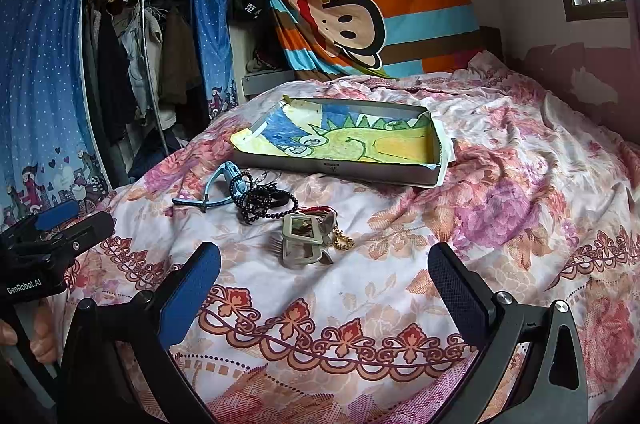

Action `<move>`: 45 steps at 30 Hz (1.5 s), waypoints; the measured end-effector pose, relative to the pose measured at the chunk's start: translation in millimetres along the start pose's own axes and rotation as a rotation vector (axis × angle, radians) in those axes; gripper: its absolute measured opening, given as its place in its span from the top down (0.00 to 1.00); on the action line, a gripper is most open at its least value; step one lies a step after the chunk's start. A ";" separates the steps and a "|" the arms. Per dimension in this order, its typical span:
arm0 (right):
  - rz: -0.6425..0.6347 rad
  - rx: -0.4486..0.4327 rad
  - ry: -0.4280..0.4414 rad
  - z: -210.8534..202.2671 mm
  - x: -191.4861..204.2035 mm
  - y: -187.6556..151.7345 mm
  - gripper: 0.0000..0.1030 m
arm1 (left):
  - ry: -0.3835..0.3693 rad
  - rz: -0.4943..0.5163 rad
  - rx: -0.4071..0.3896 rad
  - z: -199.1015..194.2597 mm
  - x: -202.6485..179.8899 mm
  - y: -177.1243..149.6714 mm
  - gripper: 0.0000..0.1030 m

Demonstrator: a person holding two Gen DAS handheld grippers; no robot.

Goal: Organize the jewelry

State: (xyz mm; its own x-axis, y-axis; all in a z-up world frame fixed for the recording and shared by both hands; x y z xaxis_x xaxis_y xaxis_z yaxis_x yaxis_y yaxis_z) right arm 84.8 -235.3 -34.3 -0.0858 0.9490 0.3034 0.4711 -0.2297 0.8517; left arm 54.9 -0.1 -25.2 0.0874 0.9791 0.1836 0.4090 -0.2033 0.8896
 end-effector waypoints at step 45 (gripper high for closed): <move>0.004 0.004 0.000 0.9 -1.7 0.4 0.01 | 0.001 0.005 0.001 -3.4 -12.9 -1.3 0.00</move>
State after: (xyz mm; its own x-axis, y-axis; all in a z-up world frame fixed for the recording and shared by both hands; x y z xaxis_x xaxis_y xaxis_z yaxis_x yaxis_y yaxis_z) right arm 86.0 -236.8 -34.9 -0.0841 0.9479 0.3071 0.4751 -0.2328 0.8486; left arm 50.2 -12.4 -27.3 0.0880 0.9782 0.1882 0.4095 -0.2078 0.8883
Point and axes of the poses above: each gripper's, at about its wrist camera, not at the fingertips, and z roughly the way its jaws point, x to its left, y to its top, the point moved 6 cm from there along z, roughly the way its jaws point, and after that the axes turned 14 degrees about z, right-handed, at the moved point
